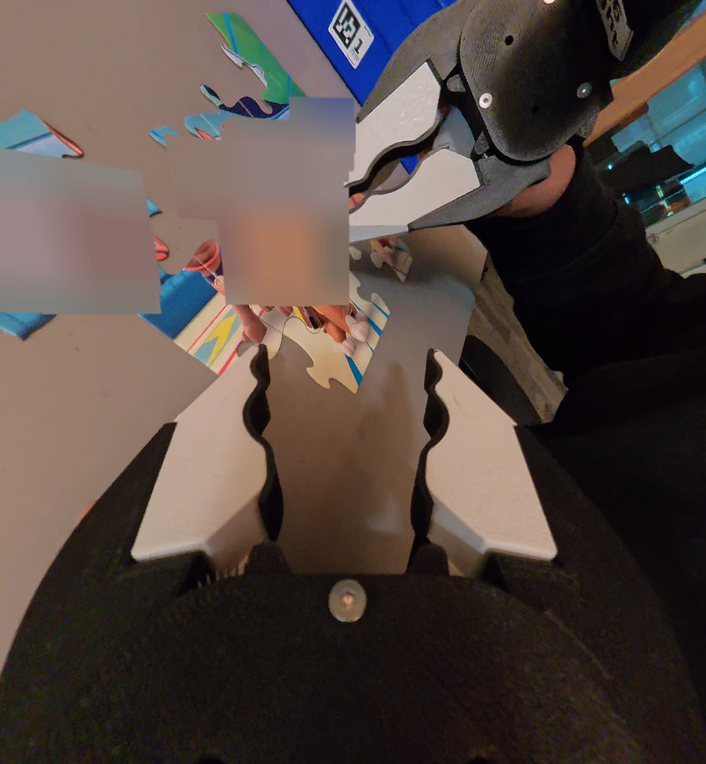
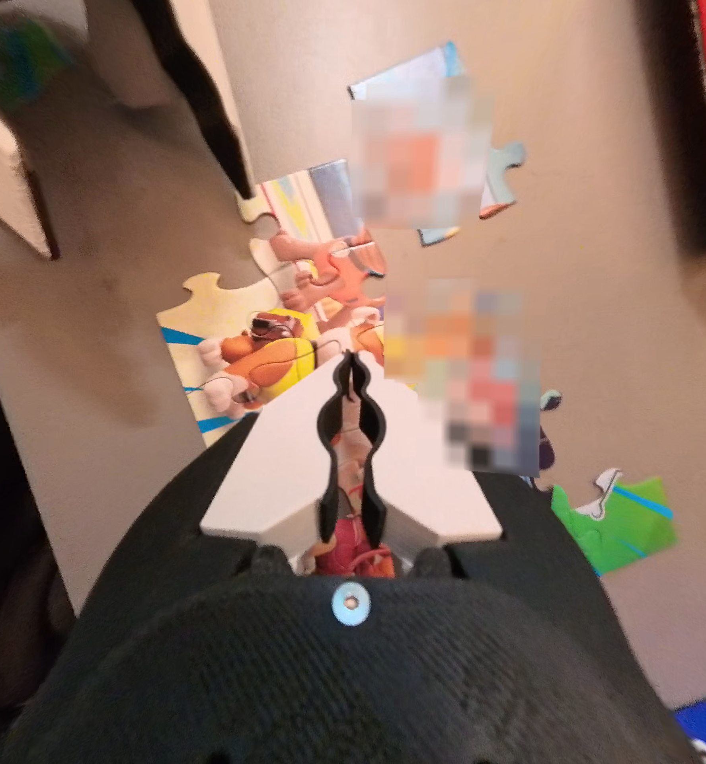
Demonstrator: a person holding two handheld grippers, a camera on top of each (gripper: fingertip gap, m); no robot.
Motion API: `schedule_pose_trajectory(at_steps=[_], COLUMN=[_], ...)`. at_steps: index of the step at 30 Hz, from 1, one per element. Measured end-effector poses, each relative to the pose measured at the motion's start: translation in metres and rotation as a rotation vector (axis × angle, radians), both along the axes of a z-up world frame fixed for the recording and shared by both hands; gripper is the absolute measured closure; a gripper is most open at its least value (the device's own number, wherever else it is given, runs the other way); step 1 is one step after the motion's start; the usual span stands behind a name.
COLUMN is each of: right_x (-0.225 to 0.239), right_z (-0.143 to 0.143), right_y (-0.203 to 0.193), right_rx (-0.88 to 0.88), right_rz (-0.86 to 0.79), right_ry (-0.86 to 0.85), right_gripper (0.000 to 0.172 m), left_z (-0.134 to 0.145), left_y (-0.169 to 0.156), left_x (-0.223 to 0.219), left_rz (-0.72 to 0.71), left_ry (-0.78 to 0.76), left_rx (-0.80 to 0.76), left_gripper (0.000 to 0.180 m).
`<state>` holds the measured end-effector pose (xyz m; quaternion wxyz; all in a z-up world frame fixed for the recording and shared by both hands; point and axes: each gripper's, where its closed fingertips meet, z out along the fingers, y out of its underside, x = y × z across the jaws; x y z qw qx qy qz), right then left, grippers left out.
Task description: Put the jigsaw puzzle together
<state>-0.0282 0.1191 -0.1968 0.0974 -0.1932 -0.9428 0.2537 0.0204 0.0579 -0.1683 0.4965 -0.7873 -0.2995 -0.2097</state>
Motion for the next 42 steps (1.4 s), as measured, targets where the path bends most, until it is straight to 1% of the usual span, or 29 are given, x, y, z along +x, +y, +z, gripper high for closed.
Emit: schedule_pose_trajectory(at_steps=[1,3,5,8,9,10,12,15,23,30,34,38,42], right_x=[-0.003,-0.007,-0.009,-0.007,-0.007,-0.006,-0.005,-0.006,-0.009,-0.022,-0.015,-0.02,-0.014], right_z=[0.0,0.0,-0.001,-0.003,-0.004,-0.007,-0.011,-0.011,-0.008,-0.011,-0.011,-0.011,-0.01], right_y=[0.002,0.004,0.002,-0.003,-0.004,-0.004,-0.004,-0.003,-0.007,-0.017,-0.024,-0.02,-0.024], right_rx=[-0.009,-0.02,-0.033,-0.056,-0.057,-0.057,-0.052,-0.06,-0.122,-0.156,-0.182,-0.179,-0.21], right_rz=[-0.022,-0.054,-0.065,-0.059,-0.058,-0.058,-0.057,-0.061,-0.062,-0.068,-0.033,-0.067,-0.049], right_ry=[0.002,0.011,0.018,0.012,0.009,0.004,-0.004,0.001,-0.01,-0.008,-0.039,-0.011,-0.047], right_gripper=[0.172,0.172,0.172,0.172,0.172,0.172,0.172,0.172,0.172,0.172,0.172,0.172,0.172], left_z=[0.001,0.001,-0.001,-0.011,-0.016,-0.021,-0.029,-0.042,-0.042,-0.042,-0.042,-0.041,-0.041], left_y=[0.003,0.01,0.018,0.027,0.029,0.031,0.034,0.032,0.032,0.032,0.032,0.032,0.032], left_x=[-0.002,-0.01,-0.018,-0.033,-0.036,-0.038,-0.04,-0.041,-0.042,-0.042,-0.042,-0.042,-0.042], left_rz=[-0.001,0.002,0.003,0.004,-0.008,-0.021,-0.03,-0.039,-0.02,-0.009,-0.003,-0.003,-0.001], left_ry=[0.016,0.065,0.127,0.235,0.265,0.284,0.3,0.307,0.259,0.244,0.233,0.229,0.225], left_rx=[-0.003,-0.026,-0.068,-0.176,-0.214,-0.249,-0.298,-0.376,-0.351,-0.337,-0.328,-0.325,-0.318], left_gripper=[0.111,0.131,0.142,0.16,0.173,0.18,0.18,0.18,0.18,0.18,0.18,0.18,0.18])
